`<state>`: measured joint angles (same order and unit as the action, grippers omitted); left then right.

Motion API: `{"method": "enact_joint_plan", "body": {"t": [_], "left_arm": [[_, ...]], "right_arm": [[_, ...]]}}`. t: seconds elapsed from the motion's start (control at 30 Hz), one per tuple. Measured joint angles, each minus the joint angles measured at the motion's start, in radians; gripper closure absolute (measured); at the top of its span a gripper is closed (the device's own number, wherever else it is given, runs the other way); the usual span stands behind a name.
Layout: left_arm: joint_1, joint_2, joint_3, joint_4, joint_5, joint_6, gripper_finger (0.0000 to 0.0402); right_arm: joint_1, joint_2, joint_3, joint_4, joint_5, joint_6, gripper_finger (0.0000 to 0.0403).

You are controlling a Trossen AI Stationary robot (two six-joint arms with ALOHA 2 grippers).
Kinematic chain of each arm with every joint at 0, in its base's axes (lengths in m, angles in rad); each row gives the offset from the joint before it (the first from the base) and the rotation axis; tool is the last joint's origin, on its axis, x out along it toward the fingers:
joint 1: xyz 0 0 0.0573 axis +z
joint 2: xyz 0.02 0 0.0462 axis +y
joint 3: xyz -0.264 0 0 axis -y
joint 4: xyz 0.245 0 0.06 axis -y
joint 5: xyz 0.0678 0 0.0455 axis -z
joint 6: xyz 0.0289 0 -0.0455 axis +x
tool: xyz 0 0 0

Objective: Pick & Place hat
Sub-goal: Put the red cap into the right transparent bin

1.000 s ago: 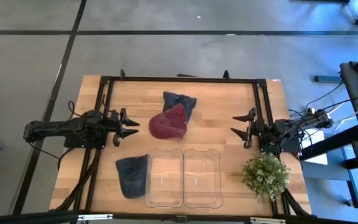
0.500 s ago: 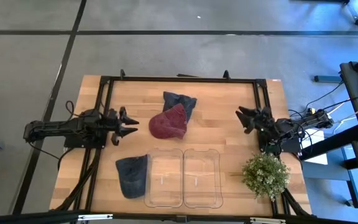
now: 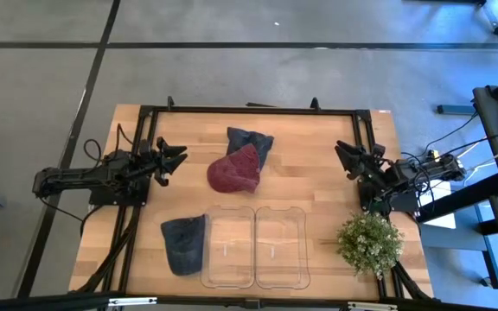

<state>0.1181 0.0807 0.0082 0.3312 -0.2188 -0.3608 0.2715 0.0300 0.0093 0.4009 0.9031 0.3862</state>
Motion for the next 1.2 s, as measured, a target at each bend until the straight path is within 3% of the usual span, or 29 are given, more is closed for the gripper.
{"method": "enact_joint_plan", "body": {"t": [0.27, 0.43, 0.63, 0.87, 1.0, 1.2], "left_arm": [[0.0, 0.0, 0.0, 0.001, -0.031, 0.023, 0.0245], [0.0, 0.0, 0.0, 0.002, -0.05, 0.023, 0.0245], [0.0, 0.0, 0.0, 0.002, -0.006, -0.086, 0.0245], [0.0, 0.0, 0.0, 0.001, -0.032, -0.105, 0.0245], [0.0, 0.0, 0.0, 0.001, -0.049, -0.105, 0.0245], [0.0, 0.0, 0.0, -0.001, -0.052, -0.091, 0.0245]], "right_arm": [[-0.048, 0.141, 0.124, -0.022, -0.056, 0.023, 0.0094], [-0.087, 0.276, 0.216, -0.068, 0.004, 0.03, 0.0065], [-0.12, 0.412, 0.309, -0.104, 0.006, -0.025, 0.0059], [-0.195, 0.55, 0.37, -0.106, -0.046, 0.022, 0.0059], [-0.276, 0.625, 0.373, -0.126, -0.157, 0.229, 0.0059], [-0.424, 0.765, 0.373, -0.238, -0.484, 0.529, 0.0059]]}}
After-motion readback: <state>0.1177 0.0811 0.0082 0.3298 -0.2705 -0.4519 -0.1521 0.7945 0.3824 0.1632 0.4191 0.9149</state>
